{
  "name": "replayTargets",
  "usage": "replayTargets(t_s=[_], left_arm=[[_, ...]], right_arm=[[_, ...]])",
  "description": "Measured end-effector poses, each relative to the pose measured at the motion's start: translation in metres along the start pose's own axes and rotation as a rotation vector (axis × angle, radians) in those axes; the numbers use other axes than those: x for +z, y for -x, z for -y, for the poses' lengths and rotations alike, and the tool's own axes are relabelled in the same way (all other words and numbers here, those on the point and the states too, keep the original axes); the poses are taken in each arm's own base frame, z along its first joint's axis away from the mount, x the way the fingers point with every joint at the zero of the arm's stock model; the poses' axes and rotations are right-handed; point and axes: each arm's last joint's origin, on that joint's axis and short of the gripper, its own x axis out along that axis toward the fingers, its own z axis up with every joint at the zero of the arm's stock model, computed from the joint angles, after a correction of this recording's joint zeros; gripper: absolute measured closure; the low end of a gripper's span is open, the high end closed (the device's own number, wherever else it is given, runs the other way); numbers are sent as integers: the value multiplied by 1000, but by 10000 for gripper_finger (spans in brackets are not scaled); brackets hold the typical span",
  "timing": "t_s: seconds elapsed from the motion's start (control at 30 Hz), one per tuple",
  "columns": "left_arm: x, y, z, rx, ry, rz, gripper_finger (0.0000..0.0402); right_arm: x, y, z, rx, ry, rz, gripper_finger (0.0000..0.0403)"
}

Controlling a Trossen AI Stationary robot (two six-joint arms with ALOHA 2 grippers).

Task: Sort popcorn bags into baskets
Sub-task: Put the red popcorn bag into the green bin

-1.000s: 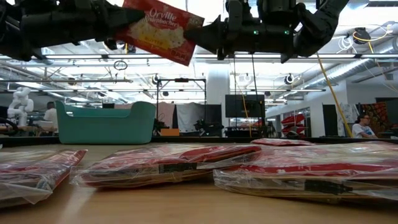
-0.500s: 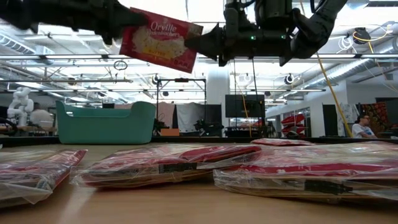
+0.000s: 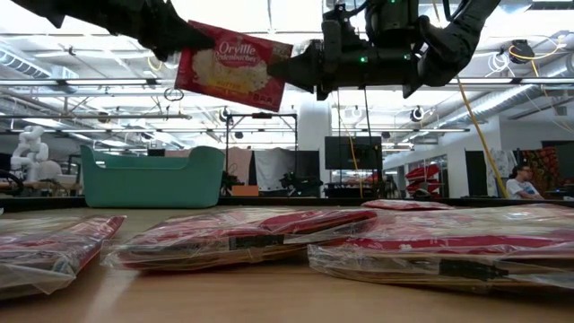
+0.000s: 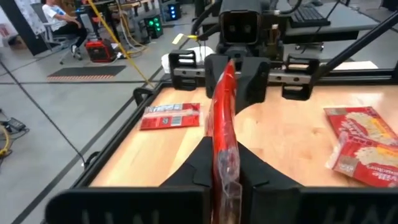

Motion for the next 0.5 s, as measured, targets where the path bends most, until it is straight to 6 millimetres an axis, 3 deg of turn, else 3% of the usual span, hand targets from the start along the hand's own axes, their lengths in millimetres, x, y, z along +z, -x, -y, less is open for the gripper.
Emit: replayTargets(t_s=[0.2,0.5], left_arm=[[1,6,-9,37,-27,3,378],[2,46,-44,212,-22,1,379]], right_arm=[[4,2,2,-64,18,-4,344],[10,19,6,-238,118,-237,295]])
